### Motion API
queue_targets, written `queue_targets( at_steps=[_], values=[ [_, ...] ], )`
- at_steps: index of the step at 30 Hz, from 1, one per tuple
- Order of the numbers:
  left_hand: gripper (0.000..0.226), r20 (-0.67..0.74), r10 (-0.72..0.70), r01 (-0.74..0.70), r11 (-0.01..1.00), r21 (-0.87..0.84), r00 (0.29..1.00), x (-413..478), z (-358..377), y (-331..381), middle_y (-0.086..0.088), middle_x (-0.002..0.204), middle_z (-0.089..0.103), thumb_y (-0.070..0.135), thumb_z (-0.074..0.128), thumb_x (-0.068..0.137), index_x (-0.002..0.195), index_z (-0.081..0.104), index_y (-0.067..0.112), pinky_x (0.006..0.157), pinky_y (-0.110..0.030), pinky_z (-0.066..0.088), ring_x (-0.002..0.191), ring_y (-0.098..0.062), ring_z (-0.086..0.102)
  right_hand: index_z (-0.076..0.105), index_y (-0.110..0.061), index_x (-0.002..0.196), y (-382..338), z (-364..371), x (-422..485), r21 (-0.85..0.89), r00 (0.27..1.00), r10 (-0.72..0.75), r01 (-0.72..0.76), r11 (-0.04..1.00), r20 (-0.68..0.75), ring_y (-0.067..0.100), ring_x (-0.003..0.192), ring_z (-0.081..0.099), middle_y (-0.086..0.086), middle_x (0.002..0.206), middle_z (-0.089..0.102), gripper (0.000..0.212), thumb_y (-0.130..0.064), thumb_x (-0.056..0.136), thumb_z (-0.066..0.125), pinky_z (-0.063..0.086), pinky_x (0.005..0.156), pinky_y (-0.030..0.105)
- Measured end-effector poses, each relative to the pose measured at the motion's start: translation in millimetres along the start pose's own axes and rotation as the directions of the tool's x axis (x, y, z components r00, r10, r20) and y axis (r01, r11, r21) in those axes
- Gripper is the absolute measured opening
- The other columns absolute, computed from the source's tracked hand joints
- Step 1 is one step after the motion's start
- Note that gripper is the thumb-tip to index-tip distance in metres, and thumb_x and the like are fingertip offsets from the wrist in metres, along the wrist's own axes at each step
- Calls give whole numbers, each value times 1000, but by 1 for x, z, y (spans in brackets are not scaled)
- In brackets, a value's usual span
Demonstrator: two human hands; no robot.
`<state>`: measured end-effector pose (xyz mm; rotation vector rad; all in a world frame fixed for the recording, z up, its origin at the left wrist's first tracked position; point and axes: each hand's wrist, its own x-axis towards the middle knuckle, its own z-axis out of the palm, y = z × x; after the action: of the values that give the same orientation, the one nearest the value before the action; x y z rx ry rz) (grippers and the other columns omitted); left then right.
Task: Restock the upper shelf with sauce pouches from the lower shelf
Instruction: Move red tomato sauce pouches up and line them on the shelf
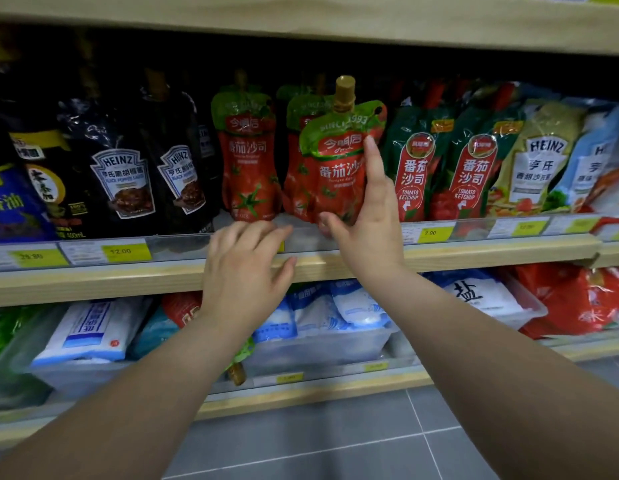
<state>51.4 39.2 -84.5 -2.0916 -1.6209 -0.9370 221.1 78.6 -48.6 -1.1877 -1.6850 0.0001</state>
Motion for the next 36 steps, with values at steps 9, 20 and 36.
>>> queue_targets(
  at_steps=[9,20,36],
  values=[
    [42,-33,21,-21,1000,-9,999,-2,3,-2,-2,114,63,39,59,83,120,62,18,96,-43,34,107,-28,50,6,-35,146,5,1,1,-180,987,124,-142,973,-104,28,90,56,10,103,58,102,-32,72,76,47,85,46],
    [42,-35,153,-156,985,-75,988,-23,-7,-16,-9,130,58,28,64,83,122,61,13,101,-46,37,119,-33,49,40,-11,137,-10,2,-35,-175,995,12,-29,984,-97,31,118,42,15,127,49,64,-26,80,65,31,100,42],
    [38,227,47,-19,992,-124,973,-120,-31,-93,-11,110,65,9,60,77,115,63,9,91,-39,43,100,-33,57,20,-24,148,-46,109,-158,-95,572,-19,170,981,820,38,139,19,15,156,16,92,-30,74,75,20,114,43]
  ],
)
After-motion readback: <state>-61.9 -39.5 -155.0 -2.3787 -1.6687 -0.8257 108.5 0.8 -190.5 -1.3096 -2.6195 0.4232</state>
